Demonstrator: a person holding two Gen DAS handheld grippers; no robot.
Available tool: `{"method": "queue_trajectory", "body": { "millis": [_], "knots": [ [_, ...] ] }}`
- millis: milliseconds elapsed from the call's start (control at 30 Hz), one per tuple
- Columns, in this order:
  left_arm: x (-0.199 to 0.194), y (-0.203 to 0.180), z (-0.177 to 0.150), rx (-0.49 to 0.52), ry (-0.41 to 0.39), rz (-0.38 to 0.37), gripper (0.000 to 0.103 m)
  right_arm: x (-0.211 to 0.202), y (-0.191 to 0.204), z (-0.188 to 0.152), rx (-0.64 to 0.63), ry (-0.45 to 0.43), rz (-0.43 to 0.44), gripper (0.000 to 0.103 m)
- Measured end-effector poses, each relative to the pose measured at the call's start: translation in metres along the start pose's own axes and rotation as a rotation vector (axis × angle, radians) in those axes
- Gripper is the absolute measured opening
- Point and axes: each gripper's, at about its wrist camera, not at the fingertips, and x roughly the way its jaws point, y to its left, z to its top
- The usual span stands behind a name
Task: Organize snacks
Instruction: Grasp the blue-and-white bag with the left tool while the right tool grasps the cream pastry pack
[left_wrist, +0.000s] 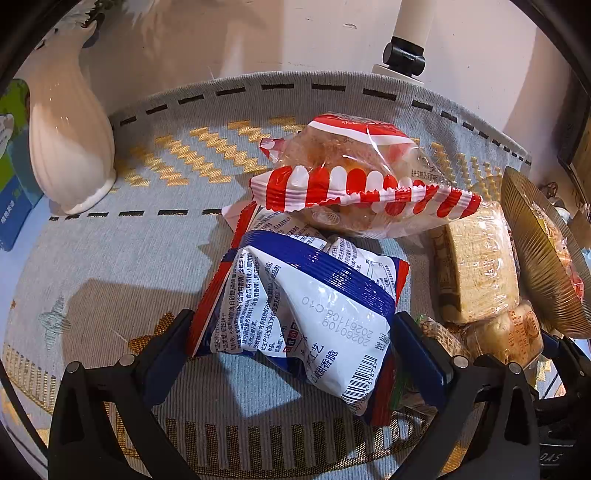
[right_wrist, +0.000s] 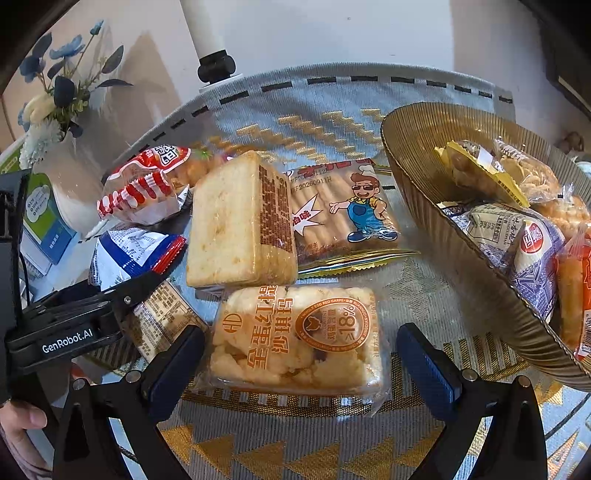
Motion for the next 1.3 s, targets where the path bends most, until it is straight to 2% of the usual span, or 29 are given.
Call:
{"method": "queue_trajectory", "body": {
  "millis": [1300],
  "knots": [
    [-0.0014,0.002,-0.0007,-0.01,-0.006,-0.011,0.102,0.0005,0.0016,0.0012,-0.003,0.0,0.003,0.103]
  ]
}}
